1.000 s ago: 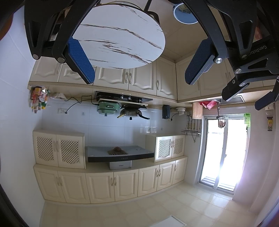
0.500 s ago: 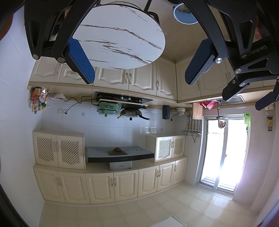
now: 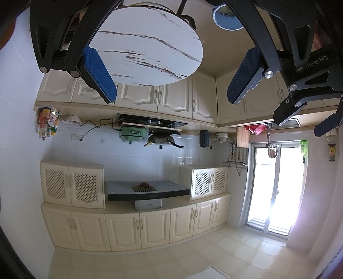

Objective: Collect trash

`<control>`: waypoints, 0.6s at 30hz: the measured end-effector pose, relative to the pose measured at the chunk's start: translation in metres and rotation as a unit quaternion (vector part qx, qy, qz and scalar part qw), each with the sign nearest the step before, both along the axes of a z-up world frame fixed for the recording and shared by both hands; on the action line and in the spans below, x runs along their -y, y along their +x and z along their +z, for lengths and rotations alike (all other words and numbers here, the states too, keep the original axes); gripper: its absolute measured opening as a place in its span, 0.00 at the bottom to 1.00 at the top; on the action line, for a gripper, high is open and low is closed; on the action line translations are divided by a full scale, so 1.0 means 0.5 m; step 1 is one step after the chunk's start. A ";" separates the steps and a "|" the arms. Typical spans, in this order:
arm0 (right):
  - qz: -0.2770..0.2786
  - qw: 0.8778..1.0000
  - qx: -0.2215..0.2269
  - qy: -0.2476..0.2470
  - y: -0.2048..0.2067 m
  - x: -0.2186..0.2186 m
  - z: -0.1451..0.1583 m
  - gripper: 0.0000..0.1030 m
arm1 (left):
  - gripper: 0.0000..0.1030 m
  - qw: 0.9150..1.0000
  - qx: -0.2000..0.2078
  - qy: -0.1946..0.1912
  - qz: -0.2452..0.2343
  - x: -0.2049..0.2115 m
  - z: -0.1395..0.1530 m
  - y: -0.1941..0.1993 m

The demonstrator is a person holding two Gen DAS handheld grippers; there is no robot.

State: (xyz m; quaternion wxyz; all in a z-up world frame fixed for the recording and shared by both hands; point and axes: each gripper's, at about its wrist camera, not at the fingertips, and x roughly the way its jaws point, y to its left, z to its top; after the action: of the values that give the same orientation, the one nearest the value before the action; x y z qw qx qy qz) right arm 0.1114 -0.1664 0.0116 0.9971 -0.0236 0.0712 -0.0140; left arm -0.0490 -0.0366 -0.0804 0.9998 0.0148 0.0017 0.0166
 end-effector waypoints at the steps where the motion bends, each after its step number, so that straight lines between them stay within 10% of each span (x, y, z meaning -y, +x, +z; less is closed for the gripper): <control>1: 0.000 1.000 0.000 0.000 0.000 0.000 0.000 1.00 | 1.00 1.000 0.000 0.000 -0.001 -0.001 0.001 0.001; 18: 0.000 1.000 0.000 0.000 0.000 0.001 0.002 1.00 | 1.00 1.000 -0.001 0.000 -0.001 -0.006 0.000 0.000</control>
State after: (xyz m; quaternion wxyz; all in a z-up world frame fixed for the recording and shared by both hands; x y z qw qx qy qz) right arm 0.1116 -0.1668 0.0128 0.9971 -0.0235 0.0714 -0.0140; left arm -0.0490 -0.0336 -0.0802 0.9998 0.0147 0.0022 0.0154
